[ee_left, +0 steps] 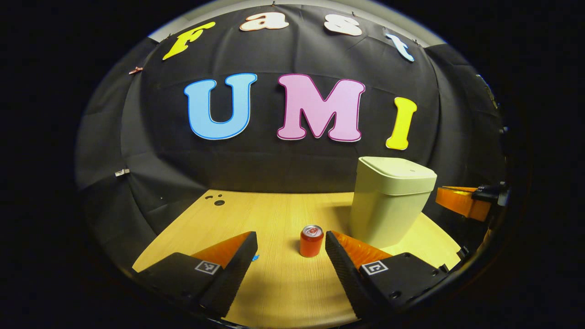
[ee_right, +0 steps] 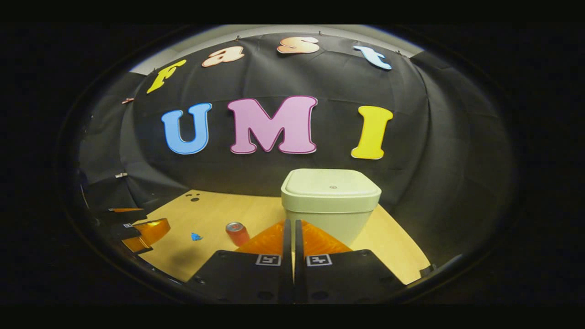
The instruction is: Press the lid of the desktop garbage bin to open it, pick up the crumpled paper on the desktop and throw it into the bin, then pick up the pop can on the desktop and drop it into the bin, and finally close the garbage bin lid.
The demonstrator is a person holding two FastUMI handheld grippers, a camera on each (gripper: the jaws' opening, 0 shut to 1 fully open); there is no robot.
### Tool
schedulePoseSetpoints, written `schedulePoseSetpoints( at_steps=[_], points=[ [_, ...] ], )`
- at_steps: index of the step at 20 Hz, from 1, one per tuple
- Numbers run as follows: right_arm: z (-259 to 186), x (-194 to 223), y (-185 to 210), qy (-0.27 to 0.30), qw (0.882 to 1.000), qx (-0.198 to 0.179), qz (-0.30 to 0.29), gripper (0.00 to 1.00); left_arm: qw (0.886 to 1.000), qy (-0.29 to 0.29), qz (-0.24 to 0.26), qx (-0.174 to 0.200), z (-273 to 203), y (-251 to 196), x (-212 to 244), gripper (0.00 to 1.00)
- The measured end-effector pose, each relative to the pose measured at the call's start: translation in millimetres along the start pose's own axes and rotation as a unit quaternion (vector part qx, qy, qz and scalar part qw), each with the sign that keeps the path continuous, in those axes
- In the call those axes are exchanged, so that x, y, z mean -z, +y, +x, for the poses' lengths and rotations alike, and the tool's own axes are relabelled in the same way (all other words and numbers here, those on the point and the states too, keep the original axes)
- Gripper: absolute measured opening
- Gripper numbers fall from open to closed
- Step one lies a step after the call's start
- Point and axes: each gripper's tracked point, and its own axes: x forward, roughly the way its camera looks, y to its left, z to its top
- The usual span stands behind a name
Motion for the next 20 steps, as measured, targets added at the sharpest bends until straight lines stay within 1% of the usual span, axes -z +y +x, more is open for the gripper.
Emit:
schedulePoseSetpoints(
  at_steps=[1,2,4,5,6,7,9,12,14,17,18,20],
  points=[
    [-2.2,-4.1,6.6,-0.004,1.0,-0.015,0.005,0.07,1.0,0.002,0.0,0.0,0.6,0.8,0.2,0.96],
    [1.1,-4.7,10.1,-0.004,1.0,-0.022,0.004,0.05,1.0,0.003,-0.001,-0.001,0.8,1.6,1.8,0.96],
    [5.1,-8.3,9.1,-0.001,1.0,-0.026,-0.013,0.05,1.0,0.004,-0.003,-0.002,2.3,3.7,3.2,0.96],
    [6.9,-14.3,8.2,-0.007,1.0,-0.024,-0.012,0.05,1.0,0.007,-0.004,-0.002,3.5,4.9,4.3,0.96],
    [8.8,-19.1,8.1,-0.01,1.0,-0.024,-0.009,0.02,1.0,0.008,-0.005,-0.003,3.6,5.4,6.0,0.96],
    [12.3,-21.4,8.7,-0.006,1.0,-0.025,-0.009,0.05,1.0,0.009,-0.005,-0.006,4.7,7.6,6.0,0.96],
    [20.6,-25.7,4.2,0.003,1.0,-0.022,-0.006,0.02,1.0,0.01,-0.007,-0.013,5.5,12.9,7.1,0.96],
    [36.4,-35.8,-4.1,0.012,1.0,-0.023,0.006,0.02,1.0,0.011,-0.011,-0.027,4.9,21.0,8.9,0.96],
    [48.3,-46.8,-17.3,0.006,1.0,-0.013,0.005,0.02,0.999,0.012,-0.015,-0.037,3.8,25.6,11.1,0.96],
    [69.8,-57.9,-39.8,0.003,1.0,0.001,0.004,0.07,0.998,0.018,-0.019,-0.054,2.8,32.4,14.2,0.96],
    [77.1,-59.6,-47.5,0.004,1.0,0.005,0.006,0.02,0.998,0.02,-0.021,-0.06,1.9,33.1,16.4,0.96],
    [91.4,-59.4,-60.3,0.011,1.0,0.014,0.009,0.02,0.997,0.024,-0.023,-0.071,-0.5,35.2,18.7,0.96]
  ],
)
